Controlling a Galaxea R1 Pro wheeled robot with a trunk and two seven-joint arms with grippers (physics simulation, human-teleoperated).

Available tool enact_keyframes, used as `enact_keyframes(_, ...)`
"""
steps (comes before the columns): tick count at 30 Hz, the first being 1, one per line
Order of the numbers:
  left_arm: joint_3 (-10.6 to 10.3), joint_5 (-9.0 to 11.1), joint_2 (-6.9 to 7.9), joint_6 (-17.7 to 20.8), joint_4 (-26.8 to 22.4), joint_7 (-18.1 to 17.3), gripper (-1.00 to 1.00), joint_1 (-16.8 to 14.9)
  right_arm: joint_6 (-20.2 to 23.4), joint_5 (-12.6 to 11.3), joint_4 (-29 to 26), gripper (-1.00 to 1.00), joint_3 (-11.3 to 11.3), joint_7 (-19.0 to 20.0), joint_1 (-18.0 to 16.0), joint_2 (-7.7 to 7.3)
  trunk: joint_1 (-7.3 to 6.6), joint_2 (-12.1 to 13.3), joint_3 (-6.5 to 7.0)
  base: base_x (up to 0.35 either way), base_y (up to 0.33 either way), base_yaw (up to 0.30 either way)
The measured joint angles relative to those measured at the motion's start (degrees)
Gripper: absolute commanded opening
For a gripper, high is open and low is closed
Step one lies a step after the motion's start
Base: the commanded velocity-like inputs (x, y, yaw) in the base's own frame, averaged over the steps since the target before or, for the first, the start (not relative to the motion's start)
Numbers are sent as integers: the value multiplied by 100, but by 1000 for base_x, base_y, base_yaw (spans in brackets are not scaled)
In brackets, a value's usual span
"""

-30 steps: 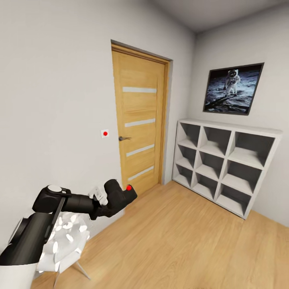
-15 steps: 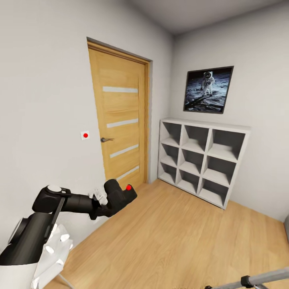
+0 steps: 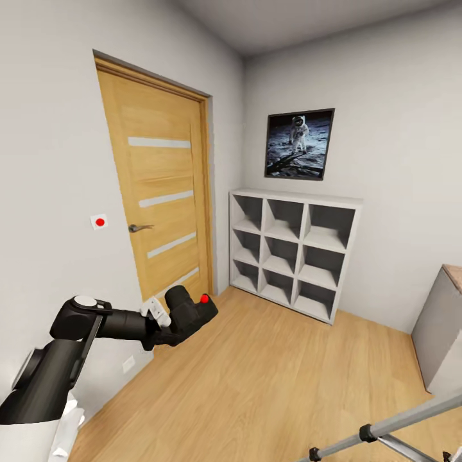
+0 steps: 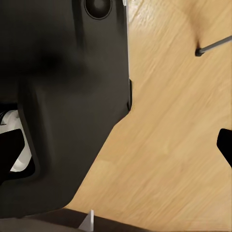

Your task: Attach the digital camera to the camera tripod in the bedroom.

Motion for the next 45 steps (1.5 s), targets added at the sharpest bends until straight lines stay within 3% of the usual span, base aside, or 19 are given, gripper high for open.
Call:
enact_keyframes(11,1,1,9,-1,0,0,-100,-1,0,0,0,100,0,-1,0,0,1,1,0,134,64,-282)
enact_keyframes(45,4,1,7,3,1,1,-100,4,0,0,0,100,0,-1,0,0,2,1,0,4,1,-290)
